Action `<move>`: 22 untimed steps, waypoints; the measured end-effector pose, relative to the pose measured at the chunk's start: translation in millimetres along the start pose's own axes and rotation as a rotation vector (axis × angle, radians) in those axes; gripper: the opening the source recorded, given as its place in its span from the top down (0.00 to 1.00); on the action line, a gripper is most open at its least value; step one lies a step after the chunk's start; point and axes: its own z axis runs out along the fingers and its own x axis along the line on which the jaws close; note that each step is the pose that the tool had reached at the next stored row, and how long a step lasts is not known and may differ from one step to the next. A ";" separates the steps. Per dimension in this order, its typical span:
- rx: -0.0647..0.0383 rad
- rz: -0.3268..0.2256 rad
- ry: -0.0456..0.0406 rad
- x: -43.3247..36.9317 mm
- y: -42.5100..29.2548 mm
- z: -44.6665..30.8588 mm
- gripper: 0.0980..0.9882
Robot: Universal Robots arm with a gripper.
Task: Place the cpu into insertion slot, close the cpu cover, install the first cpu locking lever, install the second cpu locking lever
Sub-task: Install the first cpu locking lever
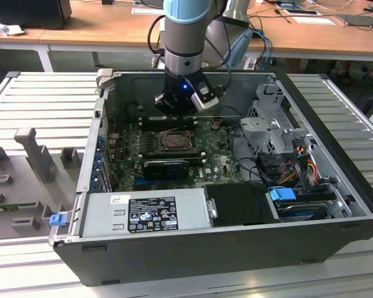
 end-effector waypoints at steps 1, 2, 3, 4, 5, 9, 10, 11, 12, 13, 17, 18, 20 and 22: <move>0.000 0.000 -0.0001 -0.1 -0.1 1.1 0.99; 0.000 0.000 -0.0002 -0.1 -0.3 2.2 0.99; 0.000 0.000 -0.0003 -0.2 -0.4 3.2 0.99; 0.000 0.000 -0.0004 -0.3 -0.6 4.3 0.99; 0.000 0.000 -0.0005 -0.4 -0.7 5.0 0.99; 0.001 0.000 -0.0013 -1.2 -1.1 8.1 0.99; 0.004 0.000 -0.0011 -1.4 -1.1 8.2 0.99; 0.007 0.000 -0.0010 -1.5 -1.2 8.5 0.99; 0.009 0.000 -0.0009 -1.6 -1.2 8.8 0.99; 0.013 0.001 -0.0006 -1.6 -1.4 9.6 0.99; 0.018 0.001 -0.0005 -1.5 -1.6 12.5 0.99; 0.020 0.001 0.0000 -1.4 -1.8 13.3 0.99; 0.020 0.001 0.0000 -1.4 -1.9 13.3 0.99; 0.018 0.001 -0.0006 -1.5 -1.6 12.9 0.99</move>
